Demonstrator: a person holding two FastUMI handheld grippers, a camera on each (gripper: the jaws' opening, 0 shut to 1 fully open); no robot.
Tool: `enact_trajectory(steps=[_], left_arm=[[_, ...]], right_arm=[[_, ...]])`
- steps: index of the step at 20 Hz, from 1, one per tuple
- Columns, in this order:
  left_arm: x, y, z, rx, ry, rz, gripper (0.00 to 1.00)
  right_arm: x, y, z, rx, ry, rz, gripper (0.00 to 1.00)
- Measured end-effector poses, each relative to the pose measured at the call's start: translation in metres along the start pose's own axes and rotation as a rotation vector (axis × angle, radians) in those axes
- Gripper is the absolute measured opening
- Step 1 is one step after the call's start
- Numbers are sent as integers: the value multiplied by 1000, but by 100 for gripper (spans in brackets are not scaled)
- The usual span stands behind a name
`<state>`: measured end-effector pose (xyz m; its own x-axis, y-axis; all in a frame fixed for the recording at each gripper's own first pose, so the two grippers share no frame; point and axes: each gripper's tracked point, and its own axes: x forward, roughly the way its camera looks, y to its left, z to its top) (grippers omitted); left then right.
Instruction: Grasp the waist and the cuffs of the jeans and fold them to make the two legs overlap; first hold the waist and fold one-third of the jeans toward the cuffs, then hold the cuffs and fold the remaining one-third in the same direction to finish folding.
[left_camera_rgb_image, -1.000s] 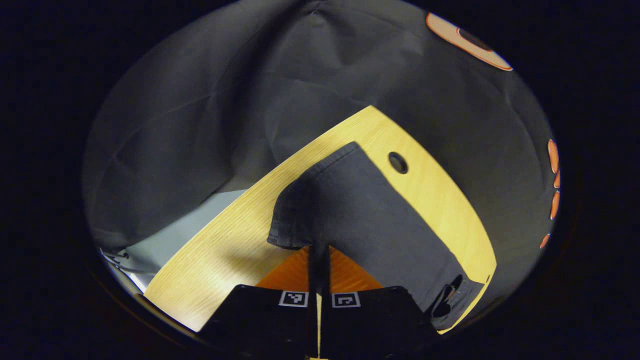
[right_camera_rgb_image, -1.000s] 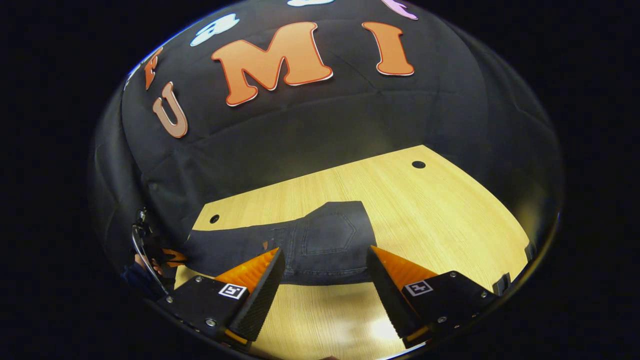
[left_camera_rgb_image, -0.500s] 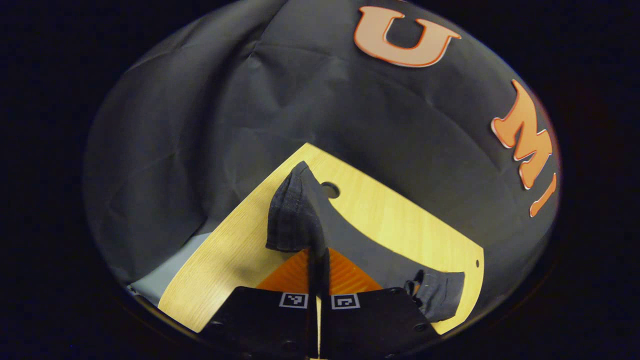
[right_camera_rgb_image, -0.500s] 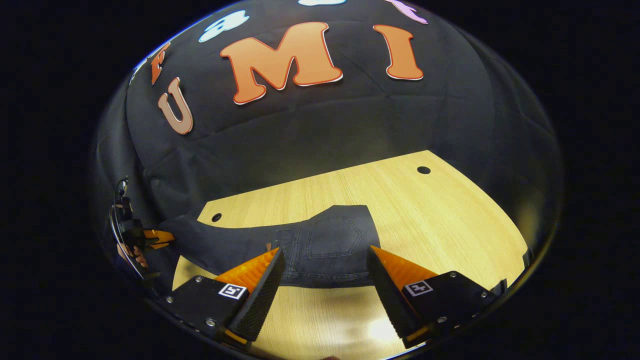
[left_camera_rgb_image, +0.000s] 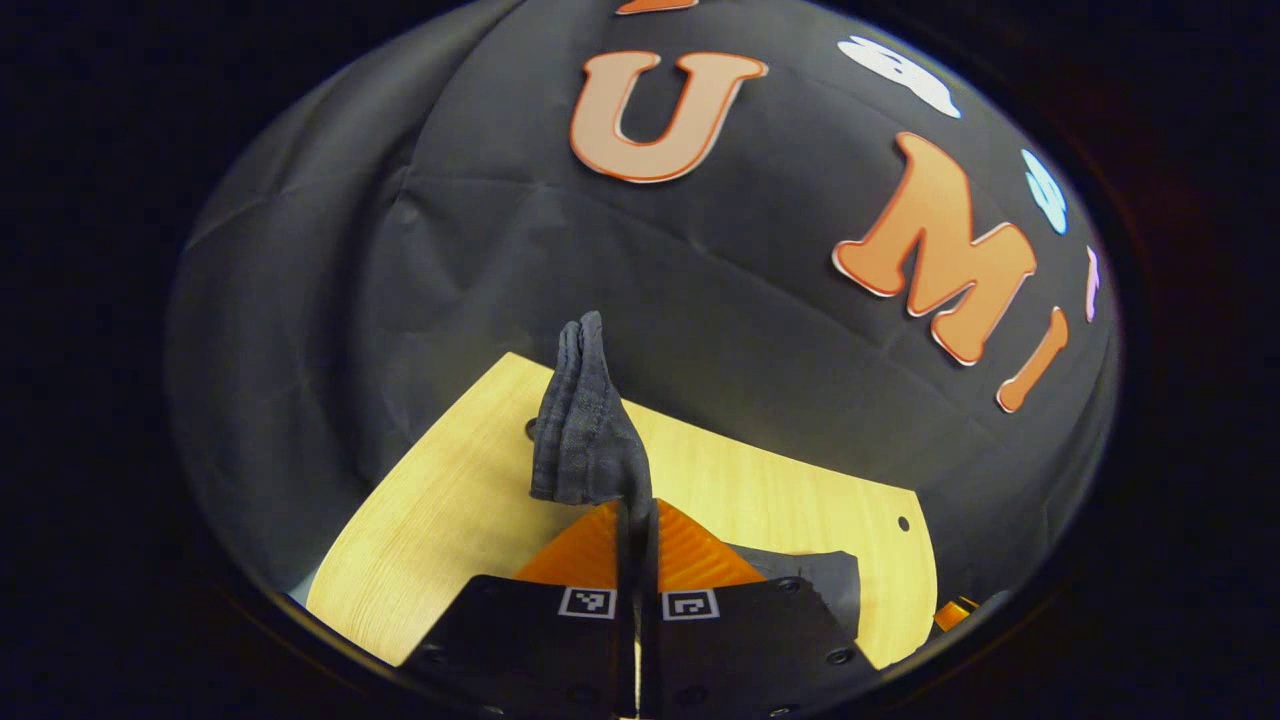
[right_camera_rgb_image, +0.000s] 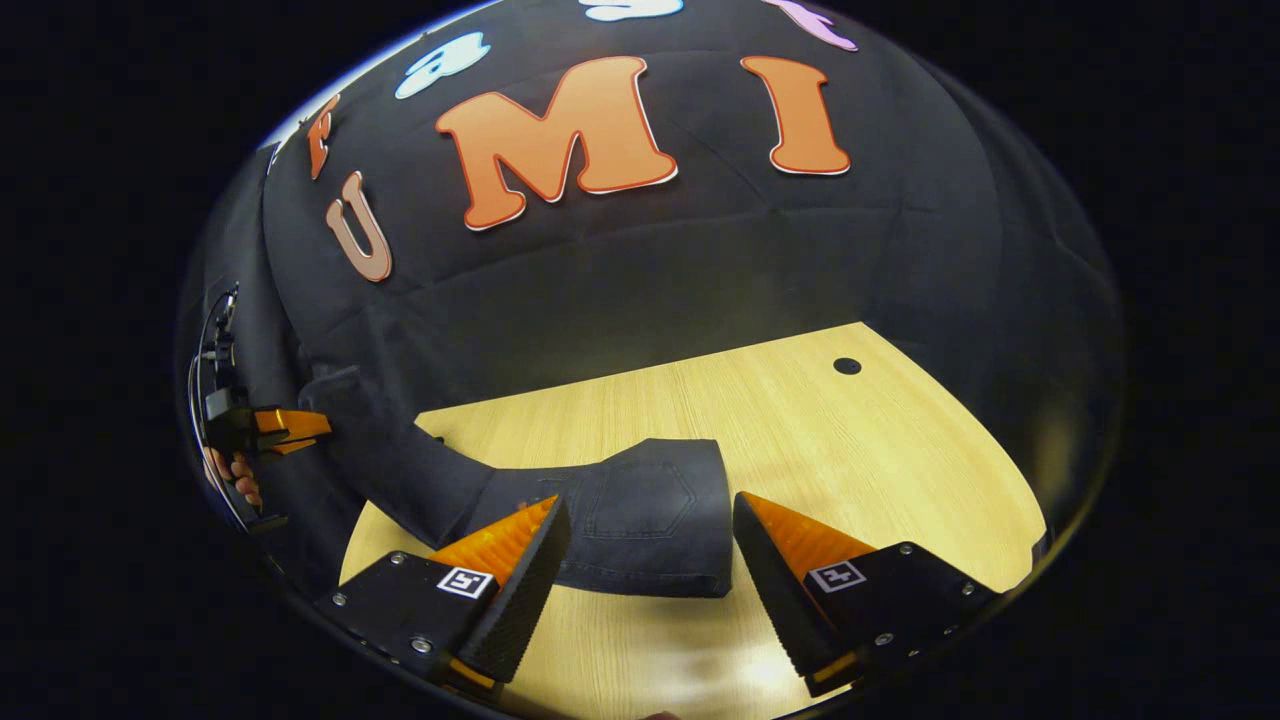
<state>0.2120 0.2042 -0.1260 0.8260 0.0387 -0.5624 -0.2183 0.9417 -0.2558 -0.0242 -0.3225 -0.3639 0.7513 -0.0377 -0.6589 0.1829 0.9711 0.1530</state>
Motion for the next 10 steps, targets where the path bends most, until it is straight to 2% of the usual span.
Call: enact_trajectory(steps=[10], left_arm=[[-17, -136, -5, 108, 12, -142, 2]], right_arm=[[4, -35, -1, -8, 4, 37, 99]])
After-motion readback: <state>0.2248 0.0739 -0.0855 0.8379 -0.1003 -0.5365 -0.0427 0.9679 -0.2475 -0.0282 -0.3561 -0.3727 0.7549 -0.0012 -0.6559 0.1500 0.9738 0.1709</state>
